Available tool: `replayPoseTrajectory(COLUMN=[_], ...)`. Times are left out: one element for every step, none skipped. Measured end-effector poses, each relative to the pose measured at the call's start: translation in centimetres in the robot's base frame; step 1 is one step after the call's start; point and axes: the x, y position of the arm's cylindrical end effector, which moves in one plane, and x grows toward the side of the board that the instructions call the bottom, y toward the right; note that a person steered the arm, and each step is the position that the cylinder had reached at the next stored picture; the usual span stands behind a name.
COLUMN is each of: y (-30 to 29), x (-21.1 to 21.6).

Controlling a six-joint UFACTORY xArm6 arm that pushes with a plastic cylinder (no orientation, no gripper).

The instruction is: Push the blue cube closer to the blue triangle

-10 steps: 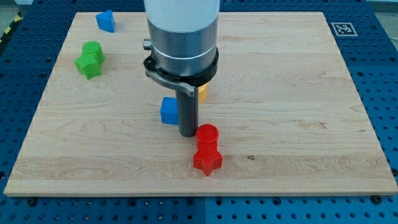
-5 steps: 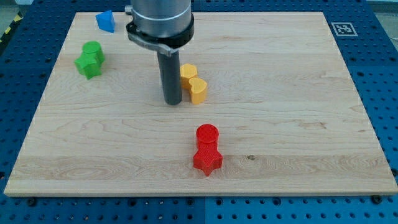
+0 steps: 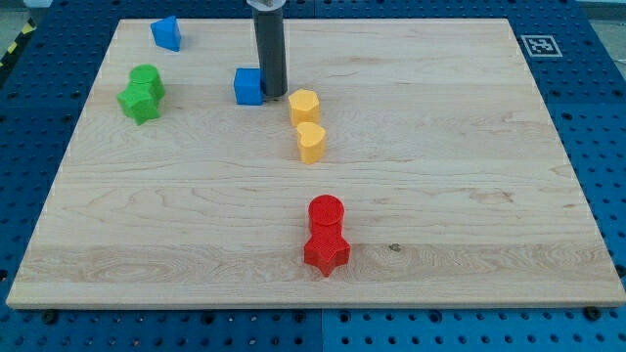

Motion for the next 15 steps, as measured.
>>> replayPoseTrajectory(y=[0.0,-1.0,-3.1,-4.5,-4.7,-5.4,-5.4,-4.6,-6.1,-8.9,-9.2,-9.2,-9.2,-9.2,-7.6], x=[1.6,1.6,1.5,1.0,-1.3,-3.0,-3.0,-1.4,-0.8,-0.9,-1.2,-2.8,-4.8,-6.0,-5.9])
